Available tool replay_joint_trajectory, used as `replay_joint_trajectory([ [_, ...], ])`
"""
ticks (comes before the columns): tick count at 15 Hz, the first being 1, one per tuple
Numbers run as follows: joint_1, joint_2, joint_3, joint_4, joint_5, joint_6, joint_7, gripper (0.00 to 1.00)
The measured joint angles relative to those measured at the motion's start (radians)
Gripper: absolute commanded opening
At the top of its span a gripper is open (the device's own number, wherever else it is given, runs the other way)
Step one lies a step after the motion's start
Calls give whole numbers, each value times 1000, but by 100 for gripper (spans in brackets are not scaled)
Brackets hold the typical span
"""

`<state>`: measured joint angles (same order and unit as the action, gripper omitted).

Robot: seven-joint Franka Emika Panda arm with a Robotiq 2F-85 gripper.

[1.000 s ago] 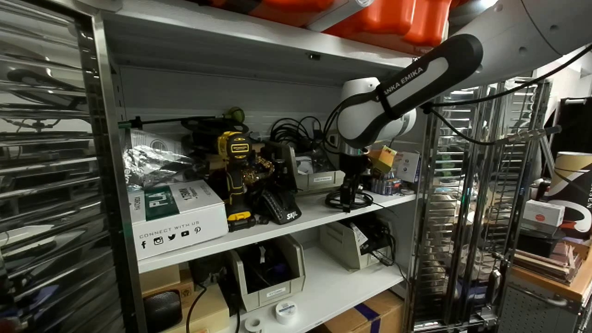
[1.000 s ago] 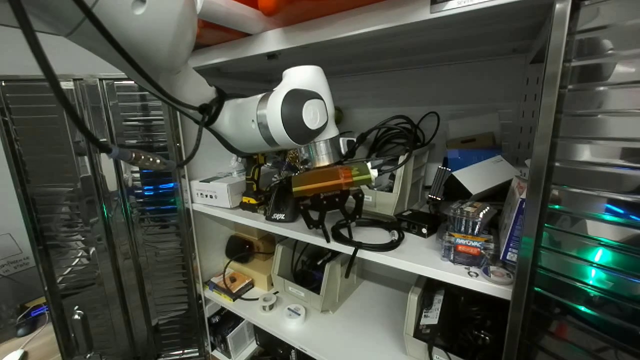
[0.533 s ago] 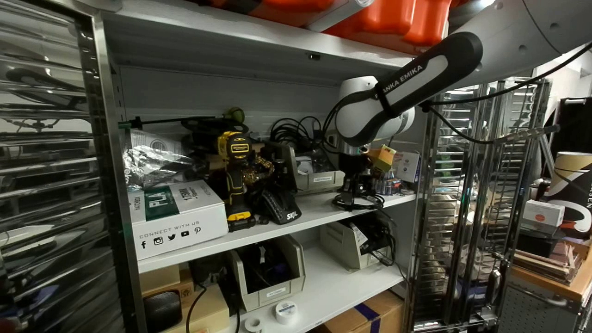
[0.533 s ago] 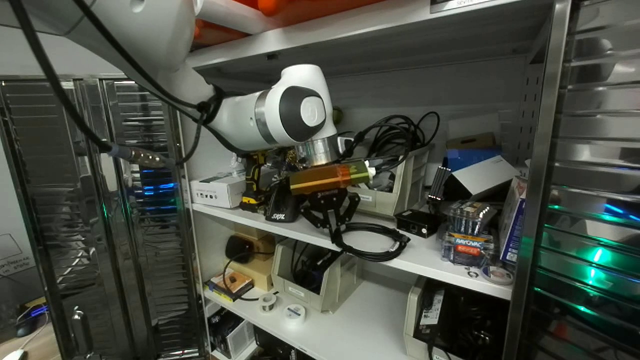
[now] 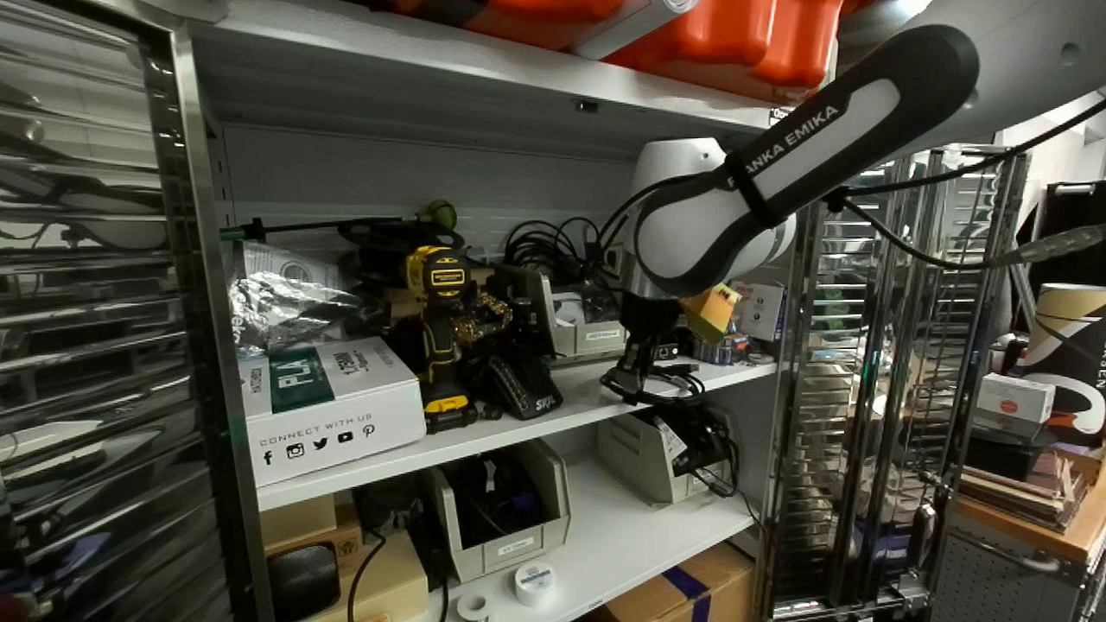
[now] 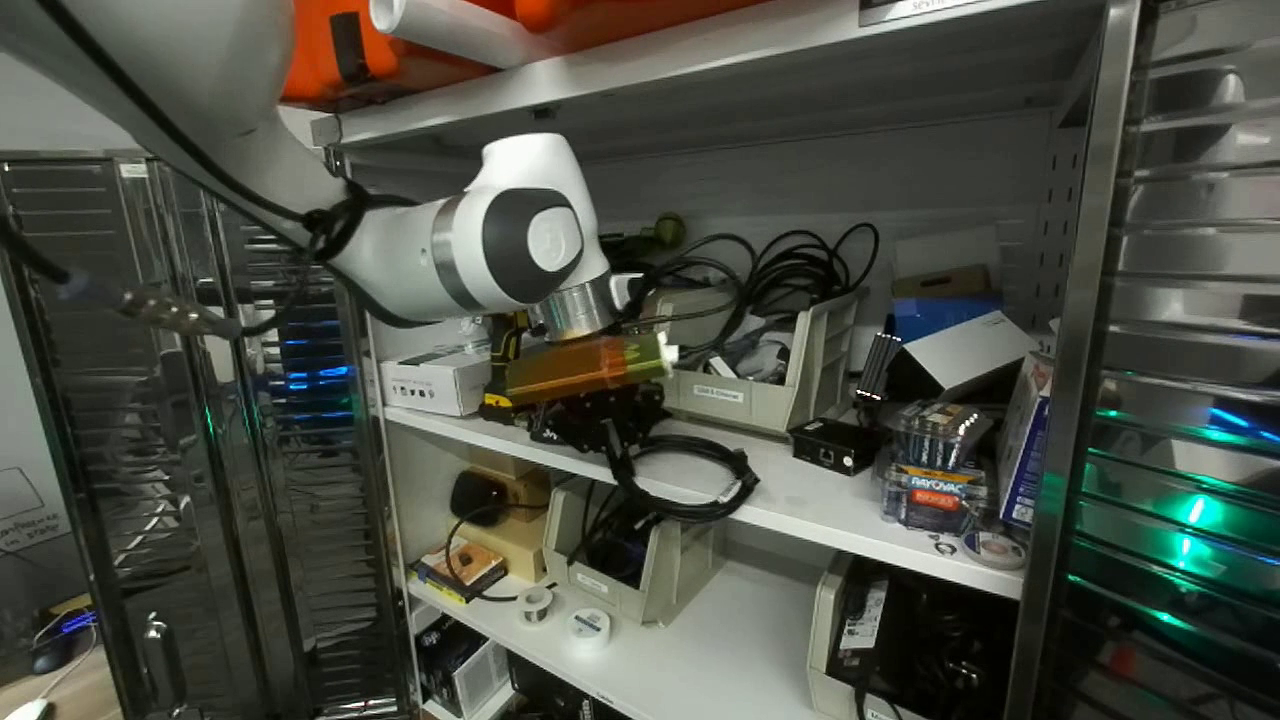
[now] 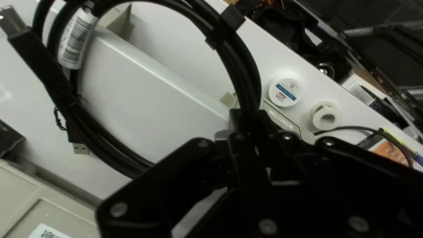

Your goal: Put the black cable inside the tool box on the first shelf

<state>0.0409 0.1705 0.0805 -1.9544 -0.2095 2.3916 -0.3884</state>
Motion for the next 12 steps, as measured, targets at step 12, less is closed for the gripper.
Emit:
replay_joint_trajectory([
  [12,33,-142,-6,-83,63,248,499,9],
])
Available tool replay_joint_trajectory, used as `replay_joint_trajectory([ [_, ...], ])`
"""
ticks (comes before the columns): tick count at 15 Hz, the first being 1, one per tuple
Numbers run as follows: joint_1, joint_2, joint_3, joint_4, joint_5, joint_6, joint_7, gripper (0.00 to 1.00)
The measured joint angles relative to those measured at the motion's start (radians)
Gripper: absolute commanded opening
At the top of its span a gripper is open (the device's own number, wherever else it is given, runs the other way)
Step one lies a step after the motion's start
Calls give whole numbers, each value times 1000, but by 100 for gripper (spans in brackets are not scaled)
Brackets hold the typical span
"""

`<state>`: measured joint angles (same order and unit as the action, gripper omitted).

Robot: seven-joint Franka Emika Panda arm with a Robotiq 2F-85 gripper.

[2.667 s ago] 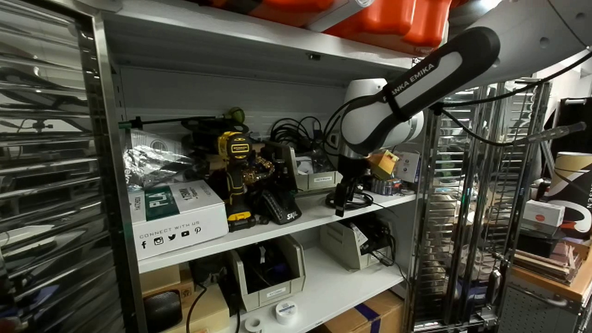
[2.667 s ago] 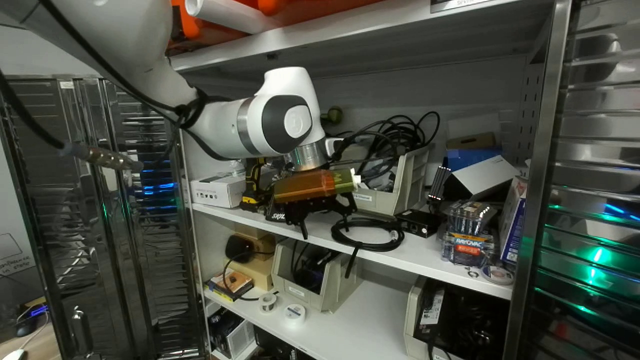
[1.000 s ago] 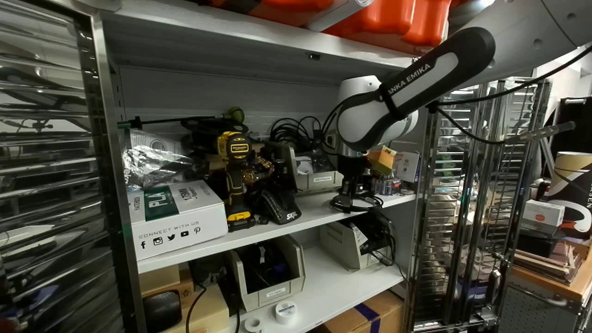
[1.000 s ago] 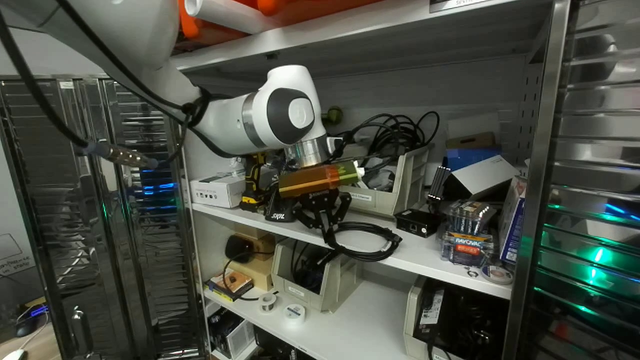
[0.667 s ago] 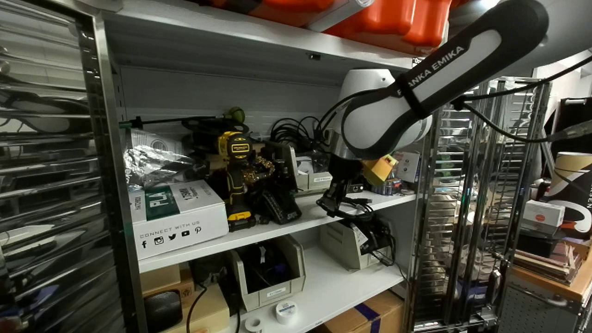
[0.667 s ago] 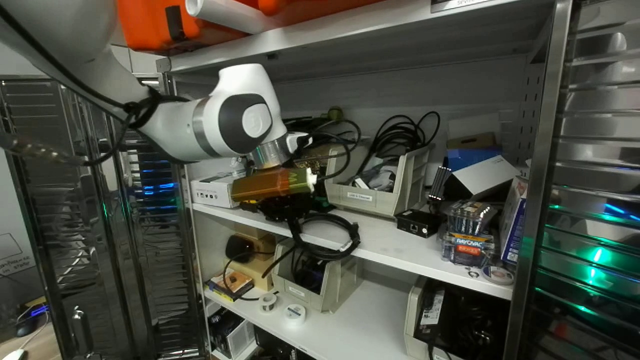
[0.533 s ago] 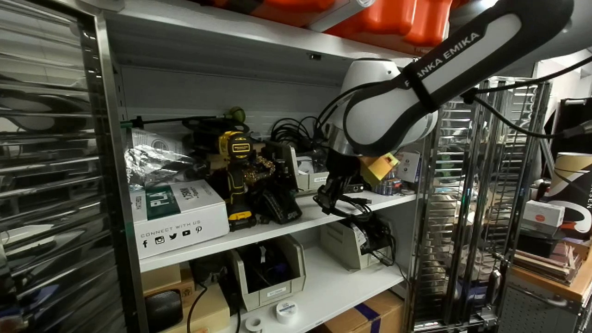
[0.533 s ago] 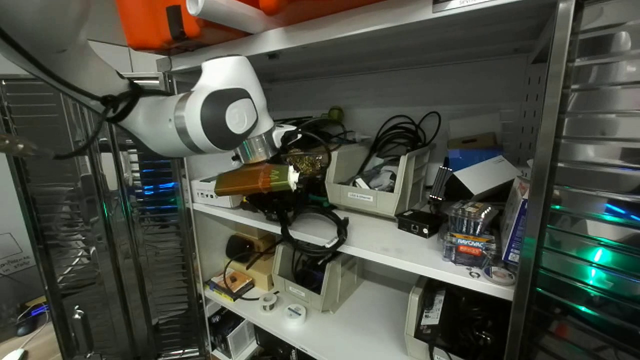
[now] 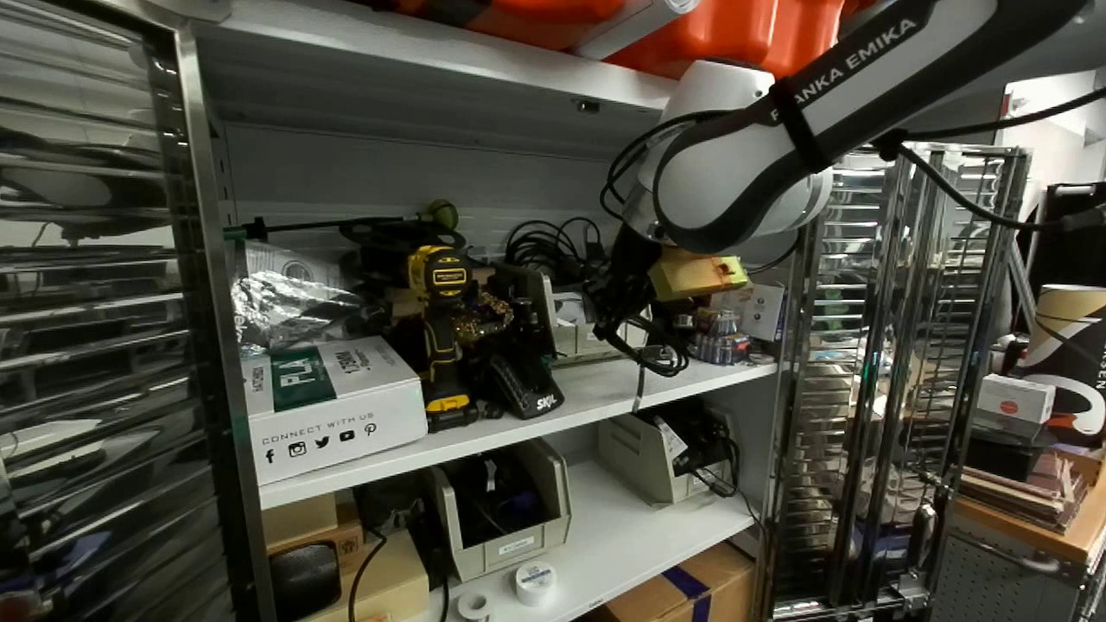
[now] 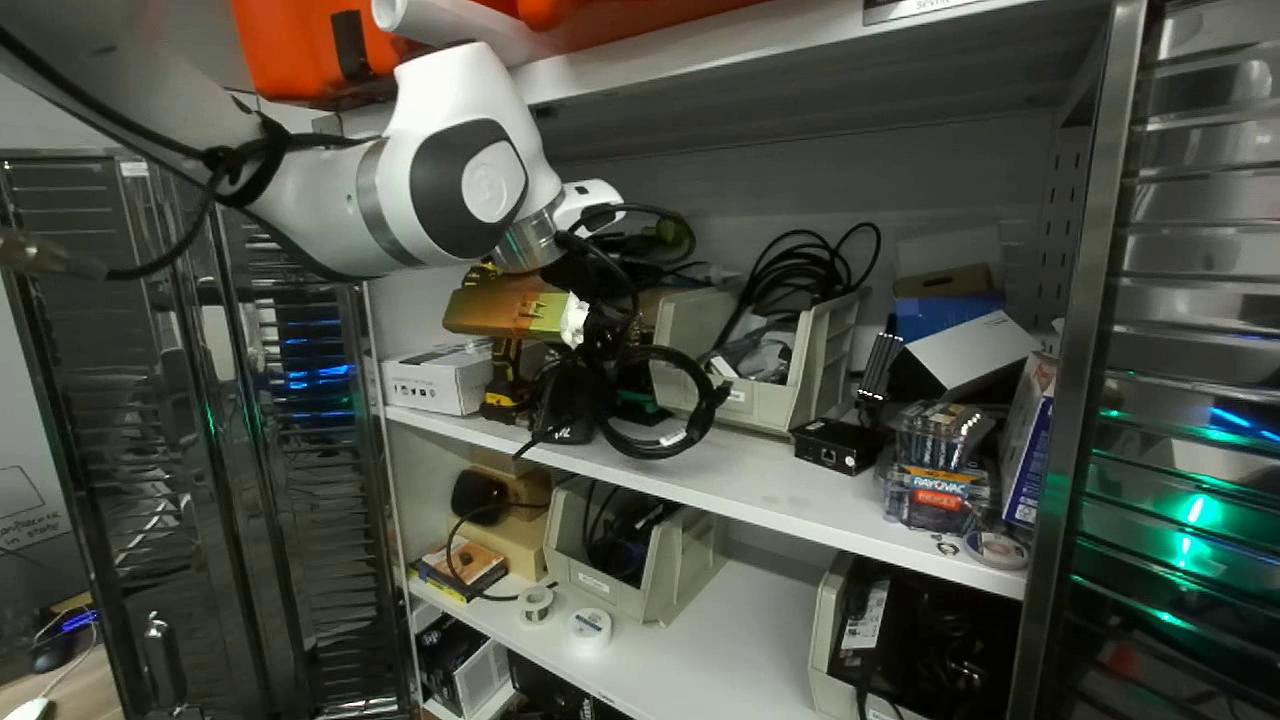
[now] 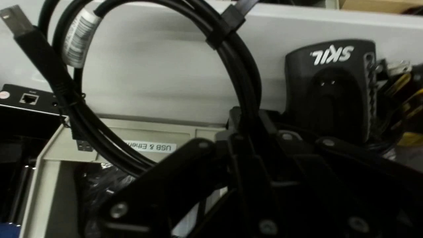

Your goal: Put the black cable inside the tool box on the first shelf

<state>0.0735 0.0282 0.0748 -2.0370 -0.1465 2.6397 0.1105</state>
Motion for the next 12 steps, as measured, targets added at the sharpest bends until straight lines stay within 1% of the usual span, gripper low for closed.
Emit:
replay_joint_trajectory([
  [3,-5,63,-19,90,-12,36,133,8],
  [7,-2,176,-46,238,-76,88,352,9],
  [12,33,281,-102,390,-145,128,643,9],
])
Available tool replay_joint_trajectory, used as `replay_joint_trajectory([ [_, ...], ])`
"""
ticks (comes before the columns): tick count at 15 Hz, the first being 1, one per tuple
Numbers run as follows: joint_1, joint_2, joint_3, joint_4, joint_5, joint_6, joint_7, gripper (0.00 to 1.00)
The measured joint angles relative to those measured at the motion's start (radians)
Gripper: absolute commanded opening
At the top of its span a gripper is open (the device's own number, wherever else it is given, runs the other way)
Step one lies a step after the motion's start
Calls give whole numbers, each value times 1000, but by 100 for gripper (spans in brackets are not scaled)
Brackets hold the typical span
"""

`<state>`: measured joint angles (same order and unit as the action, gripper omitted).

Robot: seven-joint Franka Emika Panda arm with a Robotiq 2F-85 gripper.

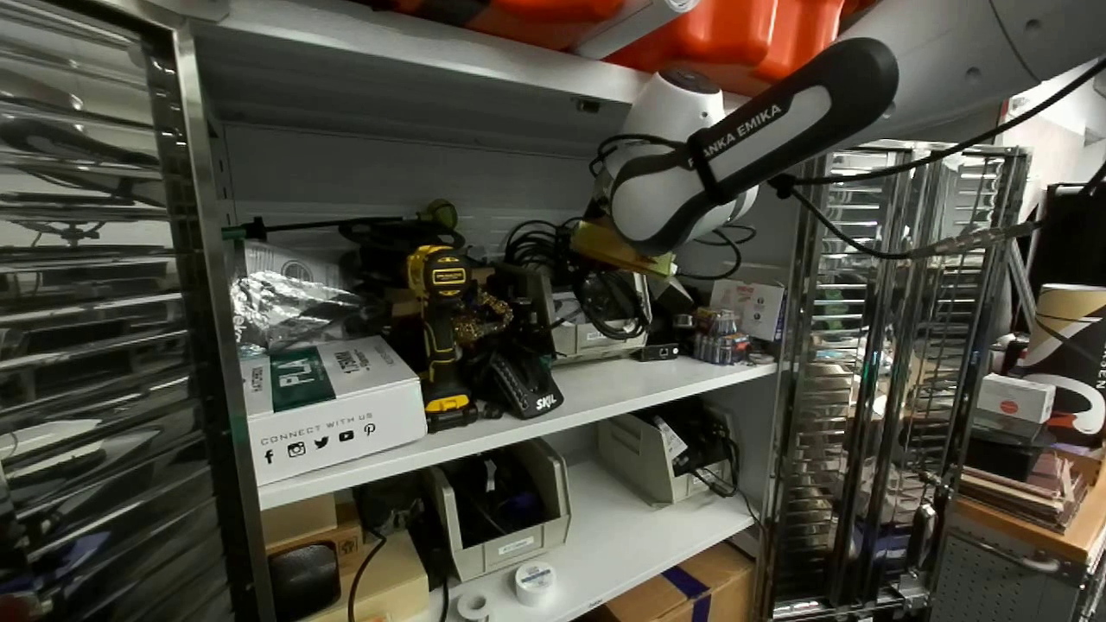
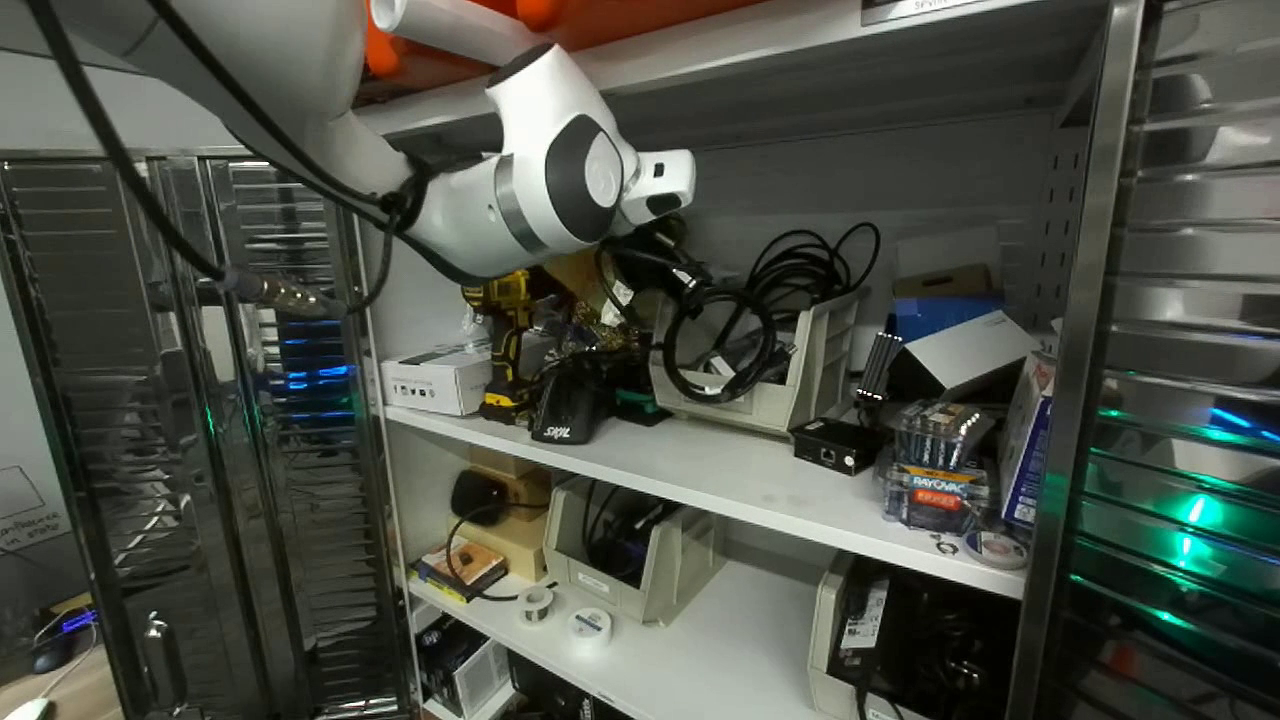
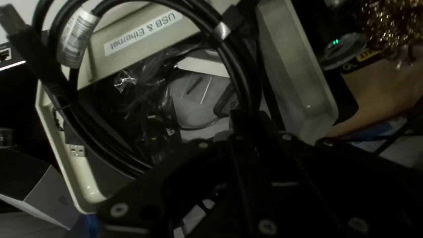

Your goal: Put the black cable inside the tool box on the first shelf

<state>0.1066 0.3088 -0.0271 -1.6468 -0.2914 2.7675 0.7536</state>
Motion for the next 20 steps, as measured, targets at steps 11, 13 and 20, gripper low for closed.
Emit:
replay_joint_trajectory([
  [11,186,113,-279,138,-248,231,615,9],
  [13,240,135,-355,170,-325,291,678,9],
  [20,356,280,-563,316,-406,343,764,8],
])
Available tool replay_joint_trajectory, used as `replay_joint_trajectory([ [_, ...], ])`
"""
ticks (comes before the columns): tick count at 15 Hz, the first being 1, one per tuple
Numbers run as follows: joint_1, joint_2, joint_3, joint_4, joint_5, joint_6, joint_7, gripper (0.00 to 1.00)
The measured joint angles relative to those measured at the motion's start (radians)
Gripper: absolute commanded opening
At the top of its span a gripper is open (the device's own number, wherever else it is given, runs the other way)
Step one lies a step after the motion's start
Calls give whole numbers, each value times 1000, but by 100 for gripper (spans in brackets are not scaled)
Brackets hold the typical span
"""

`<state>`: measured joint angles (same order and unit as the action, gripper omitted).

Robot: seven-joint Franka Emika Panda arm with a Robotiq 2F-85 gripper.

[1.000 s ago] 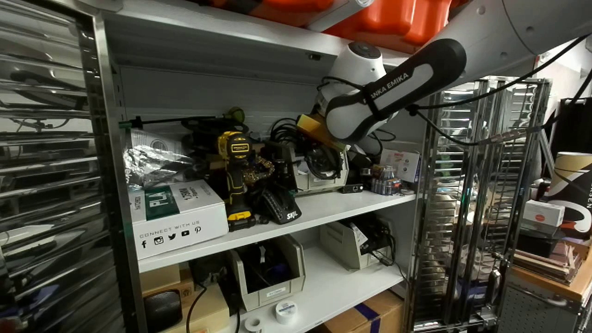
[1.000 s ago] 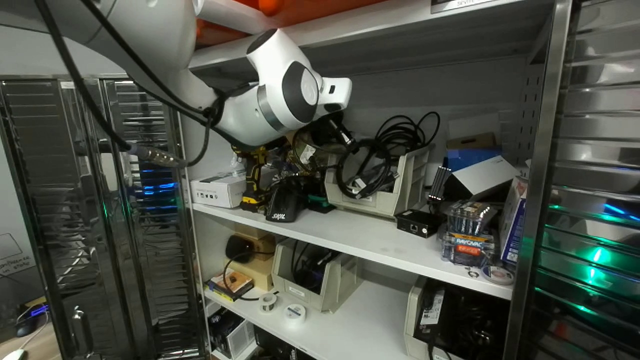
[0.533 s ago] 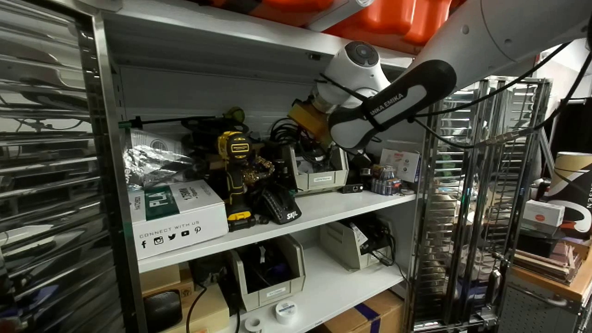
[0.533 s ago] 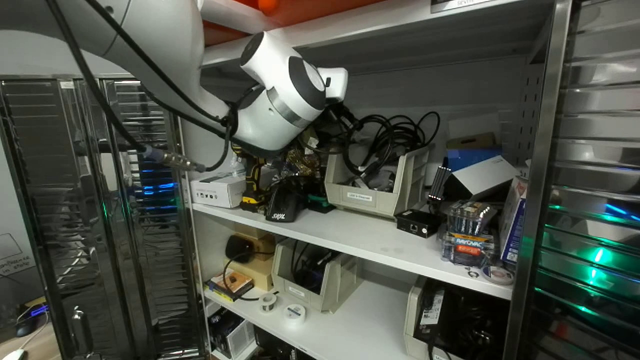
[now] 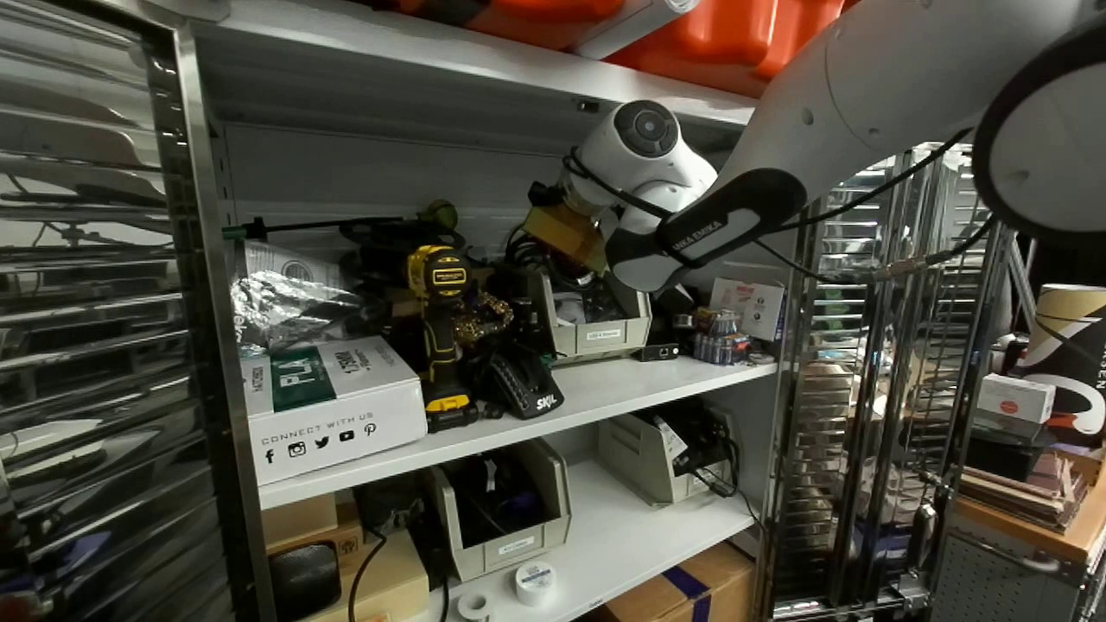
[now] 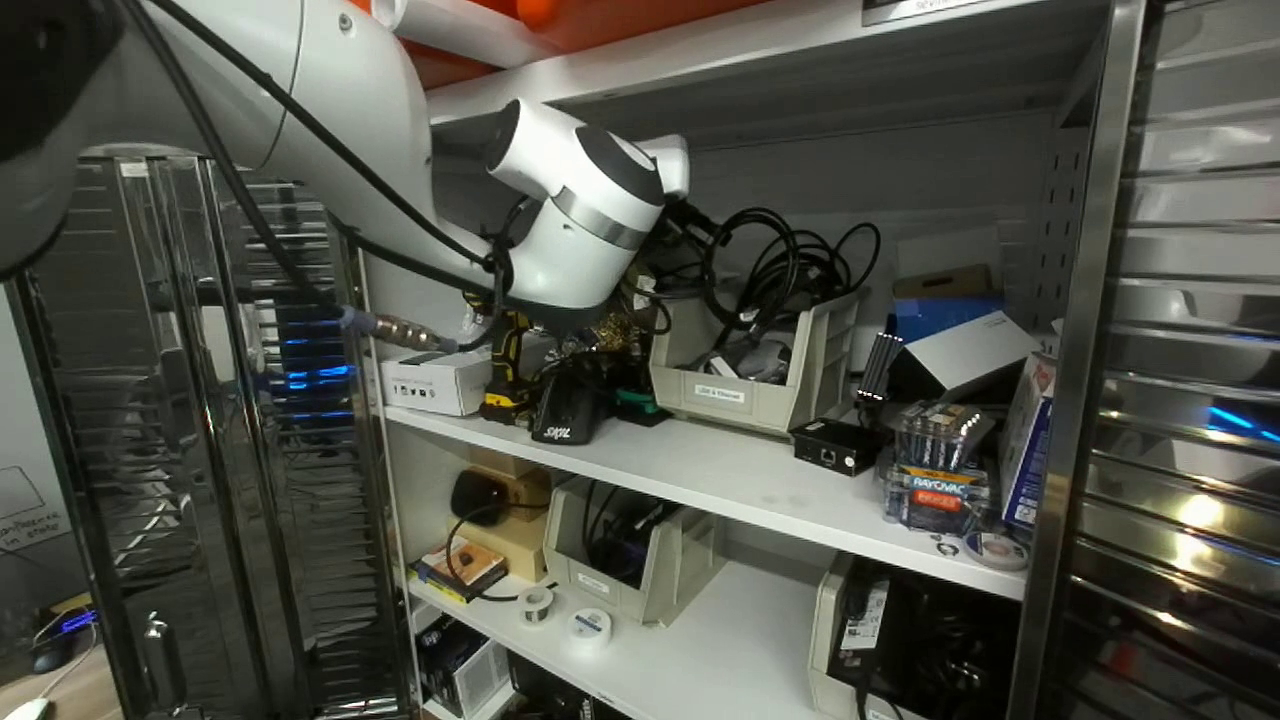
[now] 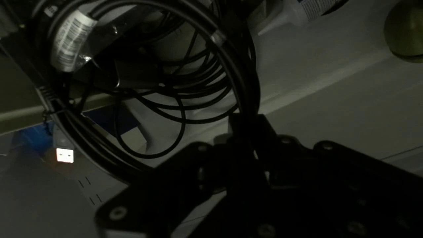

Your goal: Put the black cable inside the tool box on the first shelf

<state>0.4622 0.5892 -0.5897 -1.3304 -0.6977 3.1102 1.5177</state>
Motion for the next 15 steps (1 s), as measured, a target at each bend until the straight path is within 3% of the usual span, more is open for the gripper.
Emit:
replay_joint_trajectory([
  [1,3,23,-12,15,0,0,1,8],
  [2,4,46,-21,28,0,0,1,37],
  [4,4,78,-33,49,0,0,1,45],
  [11,33,88,-90,56,0,24,15,99],
  [15,97,82,-196,56,0,37,37,100],
])
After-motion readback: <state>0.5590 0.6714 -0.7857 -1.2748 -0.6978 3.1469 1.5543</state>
